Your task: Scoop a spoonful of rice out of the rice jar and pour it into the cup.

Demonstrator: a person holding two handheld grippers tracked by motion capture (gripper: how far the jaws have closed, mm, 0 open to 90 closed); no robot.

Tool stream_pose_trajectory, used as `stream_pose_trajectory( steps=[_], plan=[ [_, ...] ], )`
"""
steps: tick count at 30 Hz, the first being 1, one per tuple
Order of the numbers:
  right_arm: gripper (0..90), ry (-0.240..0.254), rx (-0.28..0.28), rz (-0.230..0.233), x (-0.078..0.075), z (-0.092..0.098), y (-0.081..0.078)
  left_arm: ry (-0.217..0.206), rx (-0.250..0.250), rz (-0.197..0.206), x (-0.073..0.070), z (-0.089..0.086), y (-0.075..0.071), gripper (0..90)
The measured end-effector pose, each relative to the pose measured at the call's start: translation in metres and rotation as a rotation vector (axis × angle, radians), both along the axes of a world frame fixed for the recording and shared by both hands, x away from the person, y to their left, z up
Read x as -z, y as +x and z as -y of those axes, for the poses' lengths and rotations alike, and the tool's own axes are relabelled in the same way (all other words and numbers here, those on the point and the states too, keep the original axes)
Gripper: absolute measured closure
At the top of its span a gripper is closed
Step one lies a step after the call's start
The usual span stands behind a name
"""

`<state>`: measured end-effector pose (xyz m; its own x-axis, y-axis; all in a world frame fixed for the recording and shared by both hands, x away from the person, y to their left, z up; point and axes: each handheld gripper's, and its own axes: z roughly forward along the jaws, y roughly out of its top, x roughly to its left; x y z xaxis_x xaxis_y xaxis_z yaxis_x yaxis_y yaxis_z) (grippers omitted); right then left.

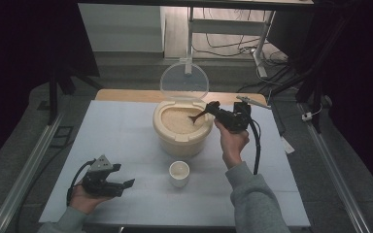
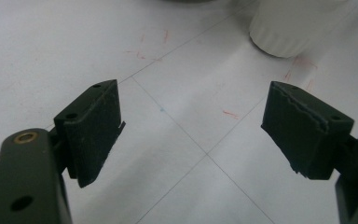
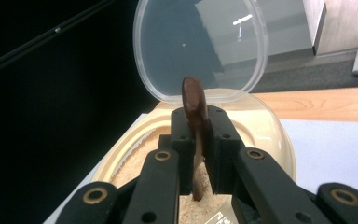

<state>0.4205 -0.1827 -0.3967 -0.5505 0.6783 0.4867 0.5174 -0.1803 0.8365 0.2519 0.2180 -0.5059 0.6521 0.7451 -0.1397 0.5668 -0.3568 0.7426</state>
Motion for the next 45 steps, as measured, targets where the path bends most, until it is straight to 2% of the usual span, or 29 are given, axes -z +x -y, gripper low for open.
stream_pose_trajectory(
  steps=[1, 2, 3, 4, 6, 7, 9, 12, 23, 32, 45],
  plan=[
    [82.2, 0.0, 0.0, 0.0, 0.0, 0.0, 0.0, 0.0, 0.0, 0.0, 0.0, 0.0, 0.0, 19.8],
    [82.3, 0.033, 0.009, -0.031, 0.002, 0.003, 0.003, 0.0, 0.0, 0.0, 0.0, 0.0, 0.0, 19.8],
    [82.3, 0.033, 0.009, -0.031, 0.002, 0.003, 0.003, 0.0, 0.0, 0.001, 0.0, 0.0, 0.0, 19.8],
    [82.3, 0.064, 0.018, -0.058, 0.005, 0.006, 0.005, -0.001, 0.0, 0.001, 0.0, 0.0, 0.0, 19.8],
    [82.3, 0.079, 0.019, -0.074, 0.006, 0.009, 0.006, -0.001, 0.0, 0.002, 0.0, 0.0, 0.0, 19.8],
    [82.3, 0.079, 0.019, -0.074, 0.006, 0.009, 0.006, 0.0, 0.0, 0.002, 0.0, -0.001, 0.0, 19.8],
    [82.7, 0.116, 0.022, -0.089, 0.007, 0.012, 0.007, -0.001, -0.001, 0.002, 0.0, -0.001, 0.0, 19.9],
    [83.2, 0.147, 0.025, -0.106, 0.007, 0.016, 0.007, -0.002, -0.001, 0.004, 0.0, -0.001, 0.0, 19.9],
    [83.2, 0.241, 0.027, -0.164, 0.01, 0.027, 0.008, 0.002, 0.0, 0.007, 0.0, 0.0, 0.0, 19.9],
    [83.3, 0.291, 0.031, -0.187, 0.008, 0.033, 0.009, 0.006, 0.003, 0.012, -0.001, 0.0, -0.001, 20.0],
    [83.3, 0.328, 0.03, -0.194, 0.004, 0.045, 0.008, 0.02, 0.006, 0.014, 0.0, 0.002, -0.001, 20.2]
  ],
)
